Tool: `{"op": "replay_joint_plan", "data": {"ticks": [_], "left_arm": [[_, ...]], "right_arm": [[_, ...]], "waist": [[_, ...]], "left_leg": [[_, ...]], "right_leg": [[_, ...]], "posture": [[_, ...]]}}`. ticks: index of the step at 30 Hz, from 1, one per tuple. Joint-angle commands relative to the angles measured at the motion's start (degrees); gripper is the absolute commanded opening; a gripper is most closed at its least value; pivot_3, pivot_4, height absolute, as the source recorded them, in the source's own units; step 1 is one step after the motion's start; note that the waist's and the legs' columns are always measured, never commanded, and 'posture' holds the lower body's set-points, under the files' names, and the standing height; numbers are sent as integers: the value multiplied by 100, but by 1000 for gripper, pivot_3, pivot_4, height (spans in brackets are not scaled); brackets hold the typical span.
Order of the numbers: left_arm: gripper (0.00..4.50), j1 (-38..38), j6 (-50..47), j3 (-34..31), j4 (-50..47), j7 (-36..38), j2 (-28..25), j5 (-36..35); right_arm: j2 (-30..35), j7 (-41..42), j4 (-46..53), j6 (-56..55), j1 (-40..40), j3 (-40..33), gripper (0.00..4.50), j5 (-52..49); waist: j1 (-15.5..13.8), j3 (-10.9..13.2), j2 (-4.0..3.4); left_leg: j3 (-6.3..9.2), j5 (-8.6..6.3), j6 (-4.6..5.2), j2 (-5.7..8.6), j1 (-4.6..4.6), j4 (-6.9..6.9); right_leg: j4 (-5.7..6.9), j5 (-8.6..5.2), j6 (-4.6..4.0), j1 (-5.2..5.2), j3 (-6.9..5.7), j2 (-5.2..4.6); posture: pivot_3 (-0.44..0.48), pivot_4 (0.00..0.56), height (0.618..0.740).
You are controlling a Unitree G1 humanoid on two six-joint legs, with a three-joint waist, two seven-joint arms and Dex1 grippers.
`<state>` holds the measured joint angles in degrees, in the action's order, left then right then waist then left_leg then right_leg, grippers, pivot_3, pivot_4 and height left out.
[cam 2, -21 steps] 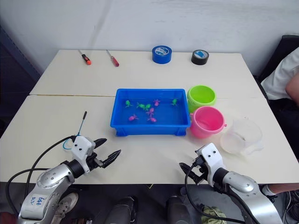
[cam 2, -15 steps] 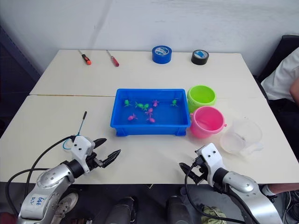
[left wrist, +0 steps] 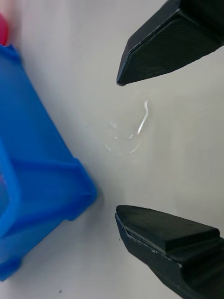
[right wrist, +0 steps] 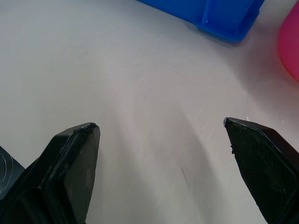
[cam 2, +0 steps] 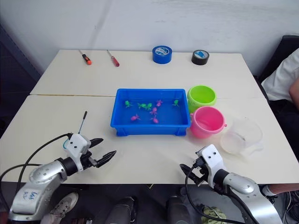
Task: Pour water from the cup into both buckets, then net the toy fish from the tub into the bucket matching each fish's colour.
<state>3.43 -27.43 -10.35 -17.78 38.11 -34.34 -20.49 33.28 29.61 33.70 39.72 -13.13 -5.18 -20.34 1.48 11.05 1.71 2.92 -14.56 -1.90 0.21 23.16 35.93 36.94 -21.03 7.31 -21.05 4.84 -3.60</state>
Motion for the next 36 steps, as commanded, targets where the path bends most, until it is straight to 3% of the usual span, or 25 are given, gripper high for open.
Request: {"op": "replay_joint_plan", "data": {"ticks": [1,5,10,16,22,27,36], "left_arm": [[4457,-486,3,-98,154,821,-463,-415],[4457,-1070,229,153,441,1532,-903,-423],[4457,-2627,574,686,1379,2549,-1020,-363],[4457,-3994,796,1386,2142,2930,-365,-195],[4457,-4598,617,1619,2580,2700,524,-221],[4457,-4850,571,1687,2760,2617,954,-194],[4457,-5055,653,1742,2937,2653,1090,-67]], "right_arm": [[159,90,125,-80,-242,-527,4500,-93],[297,202,157,-30,-702,-1168,4500,-187],[486,286,-27,-36,-1492,-2199,4500,-44],[-17,-358,34,160,-1690,-2620,4500,116],[-868,-1582,50,303,-1417,-2720,4500,560],[-1601,-2316,174,365,-911,-2763,4500,605],[-2112,-2997,42,278,-299,-2795,4500,708]], "waist": [[-14,1,1],[-54,-1,-7],[-141,1,-10],[-128,-1,-11],[-106,-1,-11],[-77,-1,-11],[15,-5,-19]], "left_leg": [[0,0,0,0,1,0],[6,0,0,2,5,-6],[3,1,1,1,3,-7],[-12,3,5,3,0,-3],[-16,3,5,3,2,6],[-21,9,1,3,3,14],[-21,20,0,5,4,11]], "right_leg": [[-2,0,0,-1,0,-1],[-7,-2,-3,0,-9,-4],[-6,-2,-4,1,-11,5],[0,1,3,1,-1,28],[16,2,8,-8,11,37],[46,3,10,-25,21,40],[62,3,10,-34,23,42]], "posture": [[0,150,734],[0,150,734],[0,150,734],[0,150,734],[0,150,734],[0,150,734],[0,150,734]]}}
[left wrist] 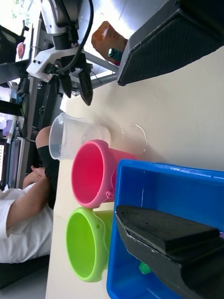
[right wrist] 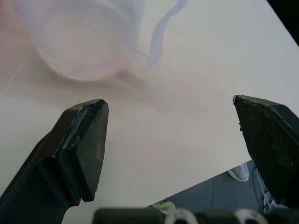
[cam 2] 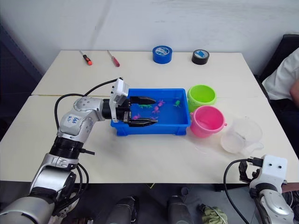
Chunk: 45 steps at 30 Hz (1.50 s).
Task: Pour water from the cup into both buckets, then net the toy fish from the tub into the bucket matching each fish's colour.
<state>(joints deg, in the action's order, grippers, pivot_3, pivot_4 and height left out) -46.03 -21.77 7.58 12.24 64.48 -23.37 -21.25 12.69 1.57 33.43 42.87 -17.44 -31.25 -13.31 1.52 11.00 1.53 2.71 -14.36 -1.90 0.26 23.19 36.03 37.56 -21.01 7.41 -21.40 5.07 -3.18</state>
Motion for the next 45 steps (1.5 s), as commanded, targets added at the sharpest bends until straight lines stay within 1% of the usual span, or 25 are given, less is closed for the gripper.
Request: {"op": "replay_joint_plan", "data": {"ticks": [1,6,14,19,29,42,45], "left_arm": [[4457,-103,85,-53,-77,18,-11,16],[4457,-22,29,-49,-230,-21,-45,38],[4457,40,-20,-64,-382,-123,-82,59],[4457,123,-74,-95,-520,-155,-149,45],[4457,190,-120,-103,-651,-198,-230,25],[4457,217,-98,-117,-677,-199,-269,31],[4500,227,-100,-126,-684,-209,-278,28]], "right_arm": [[-70,-223,39,-33,196,-197,4500,5],[-148,-391,-218,41,793,-349,4500,-184],[-74,-810,-869,-243,1440,-343,4500,72],[-96,-1026,-1115,-457,1604,-374,4500,183],[-282,-1406,-1413,-809,1939,-505,4500,91],[-387,-1429,-1681,-1305,2195,-439,4500,-65],[-380,-1411,-1713,-1372,2163,-417,3703,-70]], "waist": [[18,0,-1],[10,0,-1],[14,-1,-1],[20,-2,-3],[20,-2,-4],[27,-2,-4],[29,-2,-4]], "left_leg": [[-2,0,0,0,0,1],[-1,11,-5,1,-3,0],[0,14,-4,5,-2,-1],[-1,14,-5,4,-2,-3],[-1,16,-6,5,-2,-3],[-1,17,-7,4,-2,-3],[-1,17,-7,4,-2,-3]], "right_leg": [[4,0,0,-2,2,0],[17,0,0,-4,2,0],[19,0,0,-7,2,-2],[21,0,0,-9,3,-1],[22,0,0,-10,3,-1],[24,0,0,-10,3,0],[24,0,0,-10,3,0]], "posture": [[0,150,734],[0,150,734],[0,150,734],[0,150,734],[0,150,734],[0,150,734],[0,150,734]]}}
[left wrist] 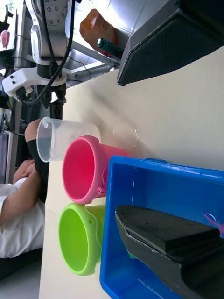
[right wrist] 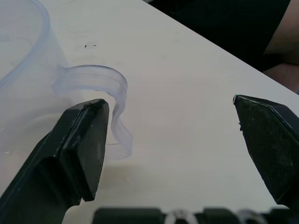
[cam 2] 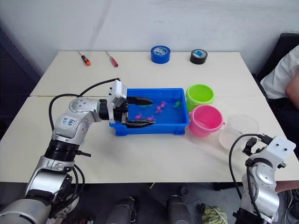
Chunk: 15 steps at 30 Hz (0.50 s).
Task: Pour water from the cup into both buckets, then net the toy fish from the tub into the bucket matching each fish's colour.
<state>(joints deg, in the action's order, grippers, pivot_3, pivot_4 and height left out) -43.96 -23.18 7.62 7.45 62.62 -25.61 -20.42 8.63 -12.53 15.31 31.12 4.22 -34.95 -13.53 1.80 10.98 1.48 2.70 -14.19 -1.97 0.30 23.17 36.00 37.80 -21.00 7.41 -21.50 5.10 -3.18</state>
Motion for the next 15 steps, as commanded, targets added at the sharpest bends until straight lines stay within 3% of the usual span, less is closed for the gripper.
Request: {"op": "replay_joint_plan", "data": {"ticks": [1,7,8,15], "left_arm": [[4500,28,40,-134,-210,-25,-59,-56],[4500,52,25,-142,-237,-30,-90,-66],[4500,52,24,-144,-236,-30,-92,-69],[4500,50,14,-143,-238,-24,-102,-76]], "right_arm": [[28,7,92,-214,-17,-41,3277,-44],[46,61,67,-293,-69,-42,279,-113],[49,58,66,-304,-74,-36,50,-124],[63,84,82,-377,-138,-43,50,-201]], "waist": [[1,0,0],[-8,0,0],[-9,0,0],[-12,0,0]], "left_leg": [[0,0,0,0,0,0],[0,0,0,1,0,-1],[1,0,0,1,0,0],[2,0,0,1,0,0]], "right_leg": [[0,0,0,0,0,0],[-1,0,0,0,-1,-1],[-1,0,0,1,-1,-1],[-3,0,0,2,-2,-2]], "posture": [[0,150,734],[0,150,734],[0,150,734],[0,150,734]]}}
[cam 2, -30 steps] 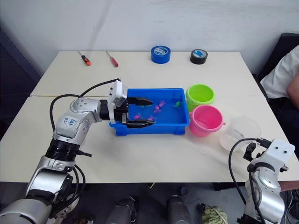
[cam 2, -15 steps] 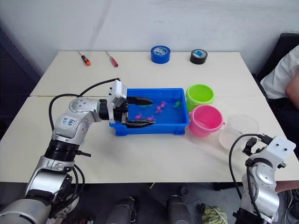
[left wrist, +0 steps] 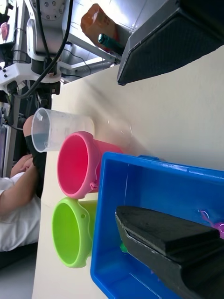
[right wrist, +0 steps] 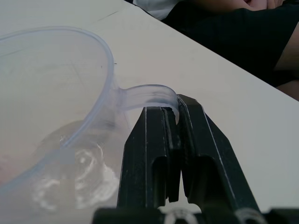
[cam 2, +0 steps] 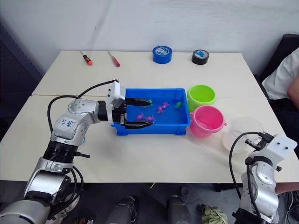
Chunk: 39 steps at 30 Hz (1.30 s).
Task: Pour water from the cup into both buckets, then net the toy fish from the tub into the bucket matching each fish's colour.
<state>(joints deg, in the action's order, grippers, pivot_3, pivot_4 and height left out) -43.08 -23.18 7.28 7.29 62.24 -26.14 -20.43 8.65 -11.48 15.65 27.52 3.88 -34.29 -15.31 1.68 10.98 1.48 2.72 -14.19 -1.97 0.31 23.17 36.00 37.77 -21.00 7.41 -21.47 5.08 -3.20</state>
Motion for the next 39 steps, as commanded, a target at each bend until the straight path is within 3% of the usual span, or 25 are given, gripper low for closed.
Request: {"op": "replay_joint_plan", "data": {"ticks": [1,17,26,39], "left_arm": [[4500,-37,7,-111,-226,14,-51,-76],[4500,-370,-161,-404,48,-25,-26,-263],[4500,-466,-122,-476,197,29,-102,-255],[4500,-423,-263,-546,124,147,-317,-314]], "right_arm": [[68,-15,57,-19,-120,-112,50,-39],[1092,371,215,203,302,-754,50,-927],[1646,800,383,210,186,-443,50,-703],[2521,1376,665,345,505,548,50,-71]], "waist": [[0,0,0],[11,2,-4],[8,2,-4],[-2,2,-4]], "left_leg": [[0,0,0,0,0,0],[-4,2,3,1,0,-2],[-4,3,2,-2,0,-2],[-3,3,1,-1,3,-2]], "right_leg": [[0,0,0,0,0,0],[0,0,0,-2,2,0],[0,0,1,-2,4,6],[-3,0,1,-4,4,5]], "posture": [[0,150,734],[0,150,734],[0,150,734],[0,150,734]]}}
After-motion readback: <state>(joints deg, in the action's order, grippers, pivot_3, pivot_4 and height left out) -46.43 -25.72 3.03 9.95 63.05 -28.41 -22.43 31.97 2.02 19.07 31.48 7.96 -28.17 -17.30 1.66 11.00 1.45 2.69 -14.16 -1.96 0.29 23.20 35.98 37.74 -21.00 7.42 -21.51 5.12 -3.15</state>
